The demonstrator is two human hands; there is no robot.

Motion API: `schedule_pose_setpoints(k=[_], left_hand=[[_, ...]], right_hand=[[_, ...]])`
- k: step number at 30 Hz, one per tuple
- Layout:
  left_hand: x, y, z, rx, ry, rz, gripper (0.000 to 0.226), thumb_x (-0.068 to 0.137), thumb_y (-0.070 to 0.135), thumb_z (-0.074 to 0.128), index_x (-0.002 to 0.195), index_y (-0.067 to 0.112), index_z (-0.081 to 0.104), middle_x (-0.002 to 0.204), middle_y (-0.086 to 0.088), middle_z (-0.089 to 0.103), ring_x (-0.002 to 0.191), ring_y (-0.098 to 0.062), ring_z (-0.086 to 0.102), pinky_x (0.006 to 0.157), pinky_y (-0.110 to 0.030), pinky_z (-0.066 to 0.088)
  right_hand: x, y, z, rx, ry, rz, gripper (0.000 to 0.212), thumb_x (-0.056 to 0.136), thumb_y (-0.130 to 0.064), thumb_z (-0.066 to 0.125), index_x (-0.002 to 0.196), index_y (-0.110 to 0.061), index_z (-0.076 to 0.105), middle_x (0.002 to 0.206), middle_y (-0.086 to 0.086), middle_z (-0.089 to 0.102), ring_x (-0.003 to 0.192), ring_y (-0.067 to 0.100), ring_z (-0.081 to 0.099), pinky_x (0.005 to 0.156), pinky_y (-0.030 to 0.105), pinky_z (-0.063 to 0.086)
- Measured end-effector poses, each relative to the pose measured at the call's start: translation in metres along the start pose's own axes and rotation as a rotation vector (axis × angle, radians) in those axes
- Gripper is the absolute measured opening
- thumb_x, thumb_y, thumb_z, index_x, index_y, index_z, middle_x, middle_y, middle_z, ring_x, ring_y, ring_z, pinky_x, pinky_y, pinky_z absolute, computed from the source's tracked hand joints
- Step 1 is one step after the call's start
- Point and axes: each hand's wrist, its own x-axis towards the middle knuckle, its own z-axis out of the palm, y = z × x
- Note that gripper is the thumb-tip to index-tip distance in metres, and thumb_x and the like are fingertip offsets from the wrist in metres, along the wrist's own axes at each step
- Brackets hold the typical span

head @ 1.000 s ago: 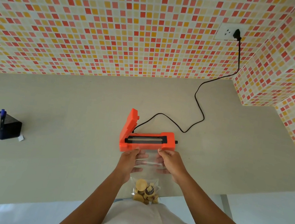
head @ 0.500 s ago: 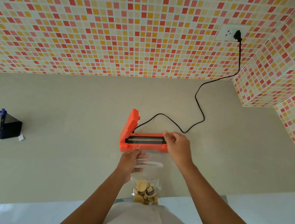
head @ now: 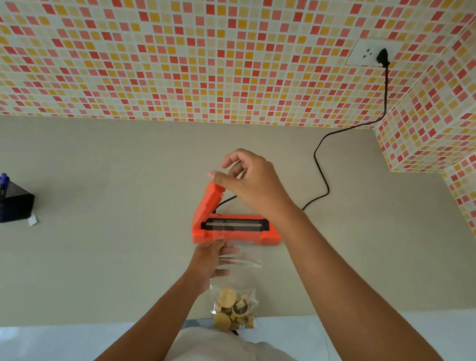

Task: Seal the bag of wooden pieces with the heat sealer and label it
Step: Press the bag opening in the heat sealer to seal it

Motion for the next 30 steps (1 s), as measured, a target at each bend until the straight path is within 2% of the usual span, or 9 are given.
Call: schedule_pose_setpoints(k=[7, 19, 25, 30], left_hand=[[0.002, -0.001, -0.002, -0.008, -0.016, 0.002, 0.037, 0.102, 0.037, 0.042, 0.105, 0.010, 0.067, 0.101, -0.001, 0.076, 0.089, -0.021, 0.071, 0.070, -0.034, 0.054], [0.001, -0.001, -0.002, 0.007, -0.028, 0.016, 0.037, 0.102, 0.039, 0.043, 0.101, 0.012, 0.067, 0.104, -0.003, 0.076, 0.086, -0.020, 0.070, 0.071, -0.034, 0.054], [0.001, -0.002, -0.004, 0.009, -0.027, 0.018, 0.042, 0.097, 0.049, 0.048, 0.102, 0.011, 0.067, 0.100, -0.001, 0.076, 0.085, -0.019, 0.070, 0.071, -0.034, 0.054], [0.001, -0.001, -0.003, 0.001, -0.019, 0.008, 0.040, 0.100, 0.043, 0.046, 0.104, 0.010, 0.068, 0.103, -0.002, 0.076, 0.084, -0.018, 0.069, 0.068, -0.032, 0.053]], right_hand=[[-0.002, 0.004, -0.001, -0.015, 0.009, 0.044, 0.010, 0.082, -0.022, 0.072, 0.090, -0.016, 0.071, 0.079, 0.005, 0.072, 0.064, 0.010, 0.064, 0.063, 0.023, 0.049], [-0.013, 0.041, -0.016, -0.003, 0.107, 0.113, 0.010, 0.081, -0.027, 0.074, 0.084, -0.018, 0.071, 0.081, 0.007, 0.071, 0.067, 0.011, 0.059, 0.063, 0.025, 0.047], [-0.016, 0.052, -0.015, 0.004, 0.133, 0.119, 0.016, 0.081, -0.029, 0.078, 0.084, -0.015, 0.071, 0.073, -0.001, 0.062, 0.064, 0.009, 0.054, 0.061, 0.022, 0.044], [-0.014, 0.056, -0.014, 0.011, 0.156, 0.123, 0.016, 0.081, -0.029, 0.079, 0.083, -0.015, 0.071, 0.068, -0.005, 0.059, 0.057, 0.004, 0.049, 0.053, 0.012, 0.039]])
